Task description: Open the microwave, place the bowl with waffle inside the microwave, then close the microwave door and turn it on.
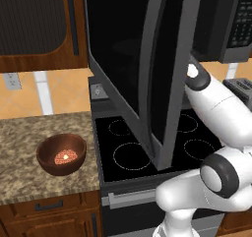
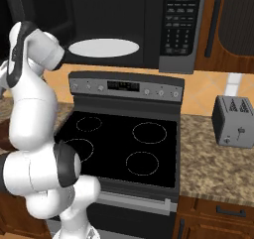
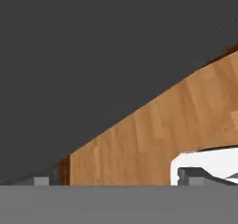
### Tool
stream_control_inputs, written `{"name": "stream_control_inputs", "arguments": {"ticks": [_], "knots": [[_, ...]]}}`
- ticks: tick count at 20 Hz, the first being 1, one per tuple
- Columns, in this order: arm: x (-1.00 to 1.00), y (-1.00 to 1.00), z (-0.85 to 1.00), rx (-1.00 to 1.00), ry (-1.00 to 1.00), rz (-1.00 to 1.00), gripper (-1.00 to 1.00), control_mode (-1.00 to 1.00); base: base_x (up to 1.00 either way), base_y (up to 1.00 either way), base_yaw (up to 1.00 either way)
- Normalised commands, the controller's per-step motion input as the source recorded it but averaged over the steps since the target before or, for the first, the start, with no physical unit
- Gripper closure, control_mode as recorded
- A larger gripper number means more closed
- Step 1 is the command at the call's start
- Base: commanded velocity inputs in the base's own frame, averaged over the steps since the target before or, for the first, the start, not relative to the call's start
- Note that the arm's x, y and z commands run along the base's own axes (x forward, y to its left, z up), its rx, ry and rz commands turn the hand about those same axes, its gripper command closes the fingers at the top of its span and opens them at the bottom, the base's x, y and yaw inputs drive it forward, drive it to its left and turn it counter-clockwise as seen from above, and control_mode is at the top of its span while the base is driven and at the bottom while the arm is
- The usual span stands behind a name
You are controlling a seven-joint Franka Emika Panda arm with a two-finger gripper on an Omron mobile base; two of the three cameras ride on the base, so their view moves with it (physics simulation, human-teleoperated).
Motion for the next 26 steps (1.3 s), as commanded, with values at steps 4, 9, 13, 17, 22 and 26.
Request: {"name": "stream_control_inputs", "arguments": {"ticks": [4,9,13,17,22,26], "knots": [[-0.05,-1.00,-0.37,0.62,0.00,0.00,-1.00,-1.00,0.00,0.00,0.00],[-0.58,-0.96,-0.74,0.50,-0.44,0.00,-1.00,-1.00,0.00,0.00,0.00],[-0.32,-0.48,-0.84,0.22,-0.80,-0.13,-1.00,-1.00,0.00,0.00,0.00],[0.57,0.12,-0.55,0.22,0.05,-0.64,-1.00,-1.00,0.00,0.00,0.00],[1.00,0.40,-0.20,0.14,0.19,-0.05,-1.00,-1.00,0.00,0.00,0.00],[1.00,0.43,0.00,0.01,0.93,-0.18,-1.00,-1.00,0.00,0.00,0.00]]}}
